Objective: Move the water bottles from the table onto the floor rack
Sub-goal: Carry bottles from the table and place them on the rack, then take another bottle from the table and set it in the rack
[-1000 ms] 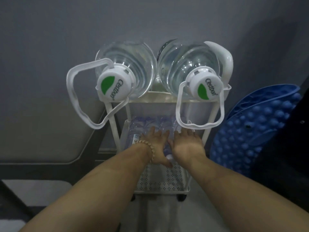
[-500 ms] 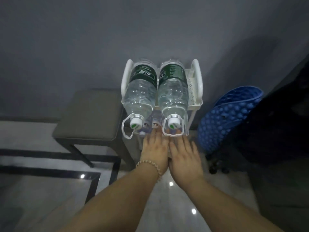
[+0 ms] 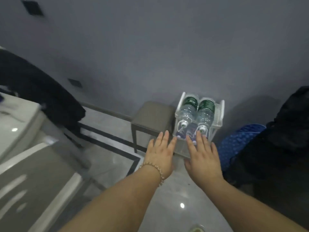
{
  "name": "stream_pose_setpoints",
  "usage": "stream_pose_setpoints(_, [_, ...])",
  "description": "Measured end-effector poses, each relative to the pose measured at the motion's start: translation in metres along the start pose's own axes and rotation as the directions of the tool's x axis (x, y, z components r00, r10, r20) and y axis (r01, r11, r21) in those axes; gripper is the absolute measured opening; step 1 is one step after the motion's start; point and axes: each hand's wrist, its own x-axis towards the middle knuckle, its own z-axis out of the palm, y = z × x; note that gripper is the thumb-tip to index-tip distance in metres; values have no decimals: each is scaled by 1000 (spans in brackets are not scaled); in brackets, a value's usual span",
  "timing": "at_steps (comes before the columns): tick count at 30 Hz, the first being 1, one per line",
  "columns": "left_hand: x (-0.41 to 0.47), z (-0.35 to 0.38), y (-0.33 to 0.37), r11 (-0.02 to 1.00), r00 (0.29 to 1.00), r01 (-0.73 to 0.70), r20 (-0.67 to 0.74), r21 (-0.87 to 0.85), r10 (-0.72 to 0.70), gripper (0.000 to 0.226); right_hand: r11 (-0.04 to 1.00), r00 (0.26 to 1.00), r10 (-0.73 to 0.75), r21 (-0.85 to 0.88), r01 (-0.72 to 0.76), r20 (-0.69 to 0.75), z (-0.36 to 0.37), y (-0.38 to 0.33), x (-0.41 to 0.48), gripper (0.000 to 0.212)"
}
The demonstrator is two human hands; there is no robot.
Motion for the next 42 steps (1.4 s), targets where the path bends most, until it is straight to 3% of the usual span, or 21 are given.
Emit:
stream_pose_setpoints(5, [-166,-83,-81,997,980,34,-198,70,-20,92,994,960,-111,-15,111,-258,-83,-136,-82,80])
stream_pose_setpoints(7, [-248,-112,-121,991,964,74,-264,113,-42,90,984,941,-165,14,177,-294,-107,-207,-117,79])
stream_pose_setpoints(10, [-376,-152,-192,963,927,207,-349,173,-137,84,935,896,-315,59,349,-314,-146,-334,-170,78])
stream_pose_setpoints(14, [-494,-189,-281,904,886,399,-320,152,-337,83,821,789,-511,78,565,-340,-195,-476,-217,75])
stream_pose_setpoints(17, [-561,-200,-351,823,795,564,-317,68,-518,82,738,706,-622,48,673,-339,-217,-573,-244,74])
stream_pose_setpoints(20, [-604,-194,-406,756,725,655,-303,21,-619,85,702,673,-664,38,711,-325,-217,-646,-254,74])
stream_pose_setpoints(23, [-635,-181,-463,720,702,692,-286,57,-652,85,682,659,-689,39,730,-301,-200,-714,-254,75])
stream_pose_setpoints(27, [-651,-167,-551,706,700,703,-257,88,-666,81,659,659,-708,99,746,-255,-169,-798,-238,76])
stream_pose_setpoints(33, [-671,-175,-673,732,764,645,-213,218,-609,77,659,680,-704,168,733,-202,-157,-907,-206,75])
stream_pose_setpoints(37, [-681,-184,-758,716,745,666,-222,207,-629,74,665,693,-696,194,721,-188,-154,-978,-192,75])
stream_pose_setpoints(42, [-678,-178,-872,740,779,627,-178,244,-602,70,703,731,-666,203,681,-145,-124,-1062,-186,74])
